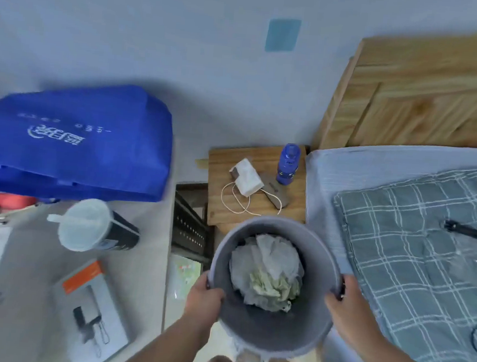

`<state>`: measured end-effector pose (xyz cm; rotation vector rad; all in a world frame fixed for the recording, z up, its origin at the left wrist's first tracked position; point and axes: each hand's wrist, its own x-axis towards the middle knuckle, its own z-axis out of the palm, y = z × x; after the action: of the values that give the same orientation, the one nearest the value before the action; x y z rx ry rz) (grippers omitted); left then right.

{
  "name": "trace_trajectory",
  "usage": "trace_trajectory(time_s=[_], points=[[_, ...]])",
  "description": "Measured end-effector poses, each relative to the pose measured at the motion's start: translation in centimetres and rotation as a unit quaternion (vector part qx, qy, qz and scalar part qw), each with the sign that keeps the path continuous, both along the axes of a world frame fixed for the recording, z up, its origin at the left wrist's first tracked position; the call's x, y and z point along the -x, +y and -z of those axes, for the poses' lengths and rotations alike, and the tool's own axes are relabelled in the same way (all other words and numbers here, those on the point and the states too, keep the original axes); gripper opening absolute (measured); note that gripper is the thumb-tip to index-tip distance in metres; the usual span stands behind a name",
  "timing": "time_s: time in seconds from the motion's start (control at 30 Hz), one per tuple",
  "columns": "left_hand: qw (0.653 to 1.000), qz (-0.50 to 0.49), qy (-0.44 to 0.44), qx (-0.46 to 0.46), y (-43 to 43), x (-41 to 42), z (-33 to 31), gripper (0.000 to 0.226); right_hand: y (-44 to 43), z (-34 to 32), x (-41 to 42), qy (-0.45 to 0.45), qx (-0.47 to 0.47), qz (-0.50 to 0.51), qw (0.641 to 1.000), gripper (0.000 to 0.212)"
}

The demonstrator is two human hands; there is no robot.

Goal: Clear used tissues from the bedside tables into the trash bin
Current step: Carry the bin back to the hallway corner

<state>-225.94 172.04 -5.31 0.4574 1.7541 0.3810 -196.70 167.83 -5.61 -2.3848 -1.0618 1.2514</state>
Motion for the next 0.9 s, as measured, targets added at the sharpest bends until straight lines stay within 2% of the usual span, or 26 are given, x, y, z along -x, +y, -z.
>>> trace_trajectory(time_s=[0.1, 0.27, 0.43, 0.57, 0.67, 0.77, 0.9], points=[[0.999, 0.019, -0.030, -0.032, 0.1, 0.3, -6.0, 0.037, 0.1, -6.1, 0.1, 0.015, -0.029, 0.032, 0.999, 0.025], [0.994, 0.055, -0.072, -0.066, 0.0, 2.5, -11.1, 0.034, -2.3, -11.4, 1.9, 0.057, -0.030, 0.110, 0.992, 0.022], [0.983, 0.134, -0.103, -0.069, -0.6, 5.9, -13.0, 0.034, -7.6, -13.6, 5.9, 0.046, -0.042, 0.172, 0.983, 0.010], [0.969, 0.211, -0.115, -0.066, -1.5, 7.5, -13.0, 0.037, -13.9, -13.1, 9.5, 0.060, -0.019, 0.213, 0.975, 0.017], [0.949, 0.289, -0.115, -0.061, -3.2, 7.0, -13.4, 0.046, -19.7, -13.5, 11.6, 0.085, -0.022, 0.276, 0.957, 0.016], [0.919, 0.371, -0.122, -0.055, -5.7, 4.9, -13.8, 0.047, -26.1, -14.1, 12.8, 0.074, -0.037, 0.346, 0.935, 0.009], [0.859, 0.491, -0.132, -0.055, -9.5, 0.4, -13.9, 0.042, -34.9, -14.5, 15.1, 0.070, -0.052, 0.435, 0.896, 0.008]])
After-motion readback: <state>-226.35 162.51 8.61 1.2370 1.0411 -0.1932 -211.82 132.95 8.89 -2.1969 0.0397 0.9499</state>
